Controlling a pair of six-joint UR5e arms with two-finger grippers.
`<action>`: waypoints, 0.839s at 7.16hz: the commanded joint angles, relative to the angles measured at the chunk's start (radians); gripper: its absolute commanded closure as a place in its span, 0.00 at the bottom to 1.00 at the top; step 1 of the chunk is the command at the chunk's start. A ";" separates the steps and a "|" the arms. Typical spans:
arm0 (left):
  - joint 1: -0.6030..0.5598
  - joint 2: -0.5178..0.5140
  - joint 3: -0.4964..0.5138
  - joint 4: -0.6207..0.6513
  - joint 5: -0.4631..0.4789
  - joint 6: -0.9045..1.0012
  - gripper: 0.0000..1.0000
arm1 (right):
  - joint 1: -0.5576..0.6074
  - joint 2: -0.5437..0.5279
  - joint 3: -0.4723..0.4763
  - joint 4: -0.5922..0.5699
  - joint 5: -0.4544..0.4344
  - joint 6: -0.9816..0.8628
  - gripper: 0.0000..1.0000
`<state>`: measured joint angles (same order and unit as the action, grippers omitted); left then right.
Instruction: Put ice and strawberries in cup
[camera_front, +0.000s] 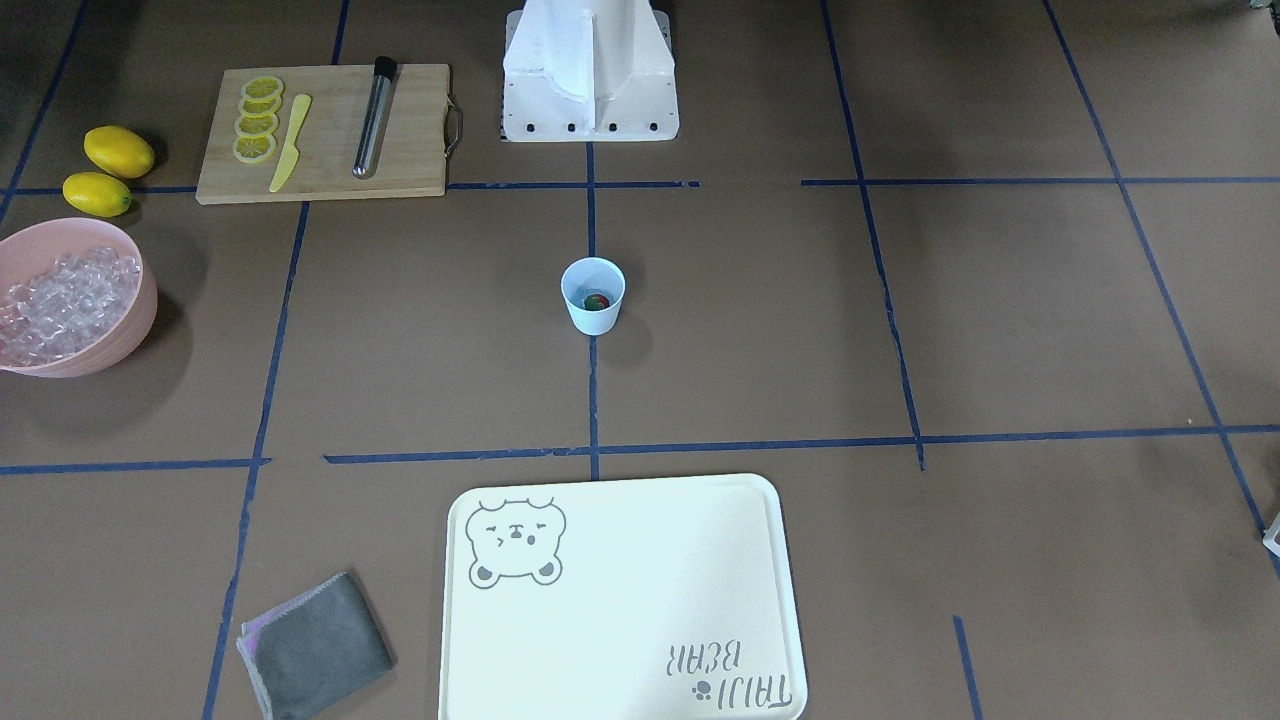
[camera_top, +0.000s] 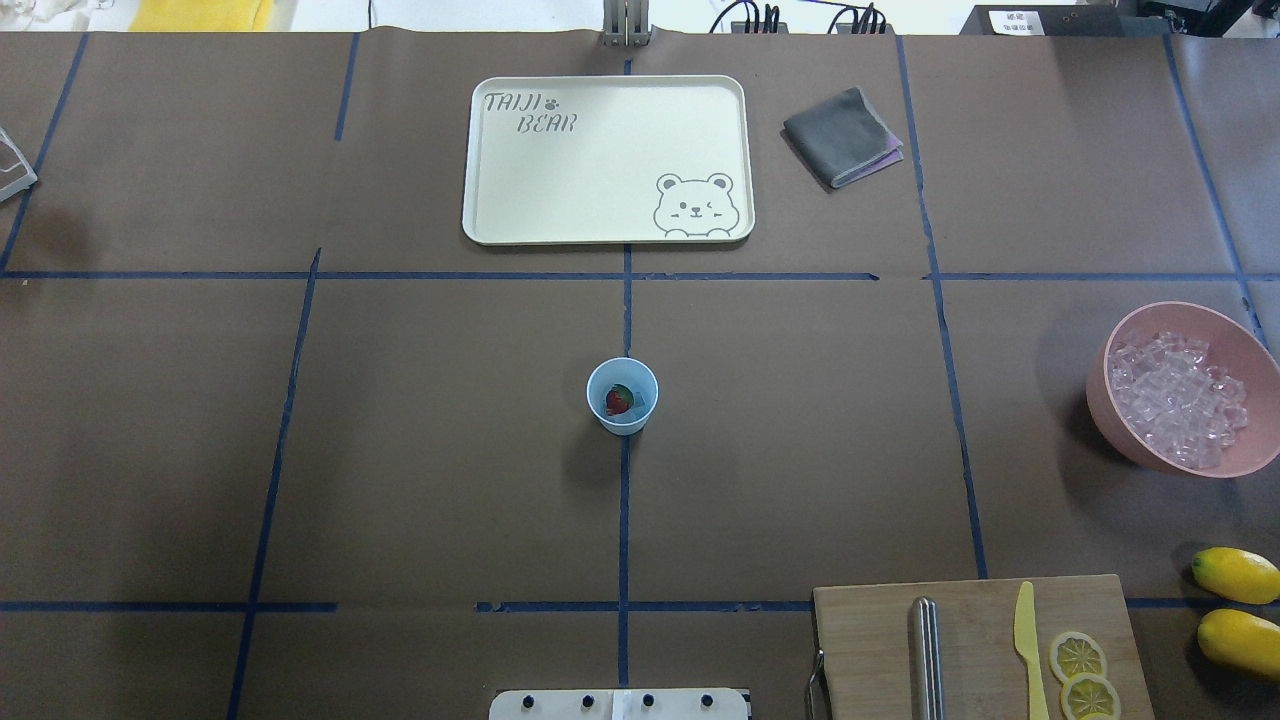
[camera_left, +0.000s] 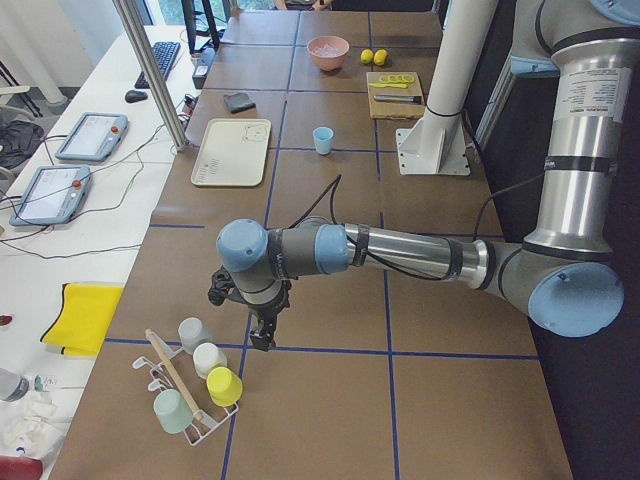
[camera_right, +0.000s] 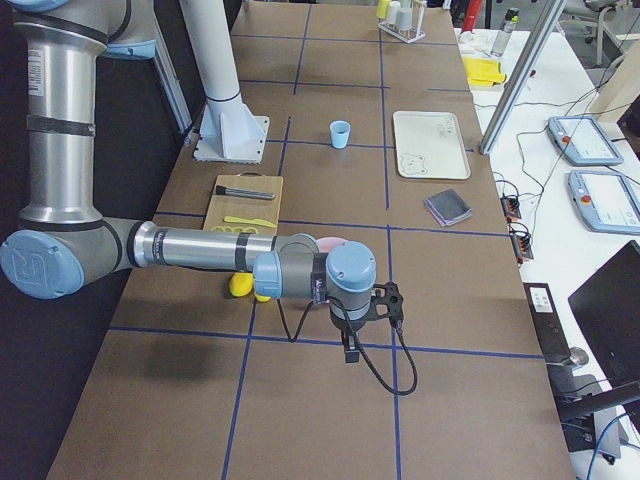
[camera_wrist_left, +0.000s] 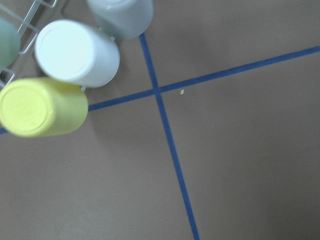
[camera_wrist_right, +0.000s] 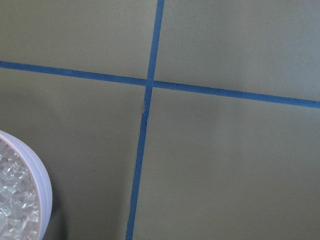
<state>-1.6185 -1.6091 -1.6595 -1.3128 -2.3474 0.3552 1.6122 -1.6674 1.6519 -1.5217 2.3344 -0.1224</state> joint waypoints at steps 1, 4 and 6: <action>-0.021 0.035 -0.008 0.000 0.002 0.004 0.00 | 0.000 0.000 -0.001 0.000 0.002 0.003 0.01; -0.021 0.061 -0.008 -0.060 0.002 0.008 0.00 | 0.000 -0.008 0.006 -0.002 0.002 0.004 0.01; -0.021 0.070 -0.026 -0.065 0.016 0.004 0.00 | 0.000 -0.009 0.006 -0.002 0.000 0.006 0.01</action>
<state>-1.6397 -1.5435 -1.6787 -1.3710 -2.3425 0.3605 1.6122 -1.6749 1.6573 -1.5231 2.3353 -0.1179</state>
